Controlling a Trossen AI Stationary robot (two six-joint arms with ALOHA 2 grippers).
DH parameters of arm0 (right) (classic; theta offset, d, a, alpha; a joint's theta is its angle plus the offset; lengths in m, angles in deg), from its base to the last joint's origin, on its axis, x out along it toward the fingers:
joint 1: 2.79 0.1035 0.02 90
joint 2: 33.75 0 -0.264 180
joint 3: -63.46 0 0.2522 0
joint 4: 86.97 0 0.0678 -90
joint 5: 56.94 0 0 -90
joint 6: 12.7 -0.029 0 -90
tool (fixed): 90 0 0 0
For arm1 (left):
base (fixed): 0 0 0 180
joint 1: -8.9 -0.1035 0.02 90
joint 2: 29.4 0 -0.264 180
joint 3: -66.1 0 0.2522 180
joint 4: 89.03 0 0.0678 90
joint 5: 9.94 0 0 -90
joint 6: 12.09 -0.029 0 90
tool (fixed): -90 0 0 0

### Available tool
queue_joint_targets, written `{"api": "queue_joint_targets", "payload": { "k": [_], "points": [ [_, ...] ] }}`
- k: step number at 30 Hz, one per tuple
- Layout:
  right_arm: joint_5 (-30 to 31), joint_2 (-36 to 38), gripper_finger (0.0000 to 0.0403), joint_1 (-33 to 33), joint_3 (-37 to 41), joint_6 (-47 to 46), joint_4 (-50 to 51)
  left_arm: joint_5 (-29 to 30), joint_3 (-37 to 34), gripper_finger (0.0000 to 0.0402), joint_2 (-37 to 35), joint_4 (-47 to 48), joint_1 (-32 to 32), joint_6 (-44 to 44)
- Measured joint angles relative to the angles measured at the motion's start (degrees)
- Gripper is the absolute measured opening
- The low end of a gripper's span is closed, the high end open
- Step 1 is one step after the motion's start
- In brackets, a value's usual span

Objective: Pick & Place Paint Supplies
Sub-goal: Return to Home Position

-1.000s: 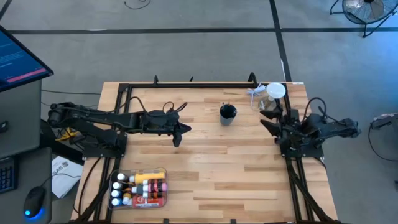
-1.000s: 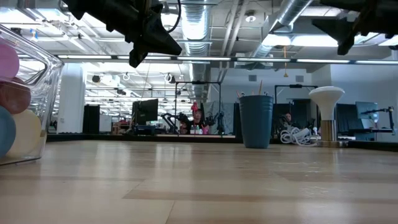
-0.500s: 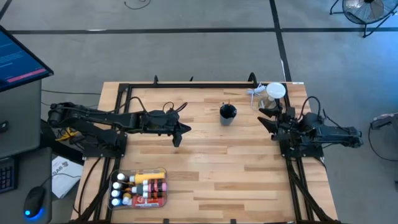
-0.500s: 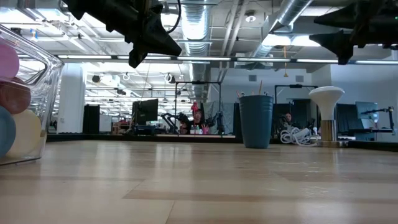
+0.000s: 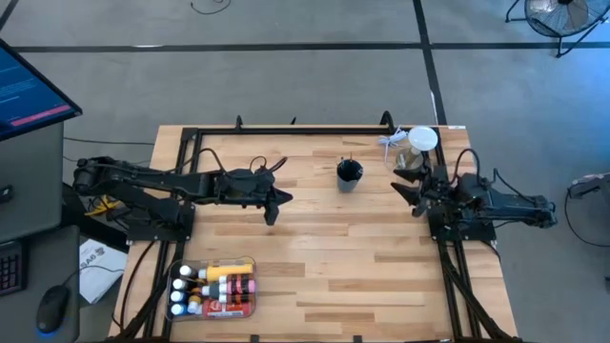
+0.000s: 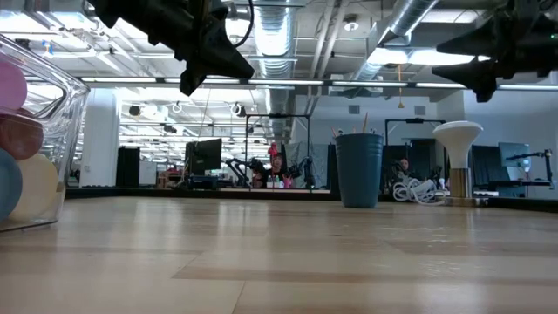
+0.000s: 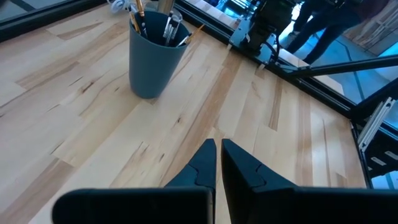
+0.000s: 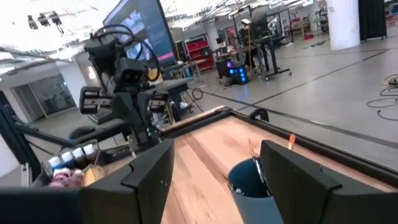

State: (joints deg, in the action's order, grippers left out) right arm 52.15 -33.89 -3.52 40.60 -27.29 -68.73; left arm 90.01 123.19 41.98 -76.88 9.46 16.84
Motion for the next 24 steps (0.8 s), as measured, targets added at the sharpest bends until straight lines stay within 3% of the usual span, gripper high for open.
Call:
{"api": "queue_joint_targets", "payload": {
  "k": [4, 9, 16, 24],
  "points": [
    [-1.78, 0.0, 0.0232, 0.0, 0.36, 1.03, 0.53, 0.0, 0.02, 0.0, 0.0, 1.38, 0.0, 0.0],
    [-5.75, 0.04, 0.0232, 0.0, 7.77, 3.45, -12.67, -1.03, 0.02, 0.0, 0.0, 4.32, 0.0, 0.0],
    [-5.16, 0.04, 0.0232, -1.24, 8.68, 4.02, -11.46, -1.4, 0.02, 0.0, 0.0, 5.32, 0.0, 0.0],
    [-4.27, -0.89, 0.0232, -5.44, 8.68, -8.01, -7.6, -1.33, 0.02, 0.0, 0.0, 5.16, 0.0, -1.25]
  ]
}}
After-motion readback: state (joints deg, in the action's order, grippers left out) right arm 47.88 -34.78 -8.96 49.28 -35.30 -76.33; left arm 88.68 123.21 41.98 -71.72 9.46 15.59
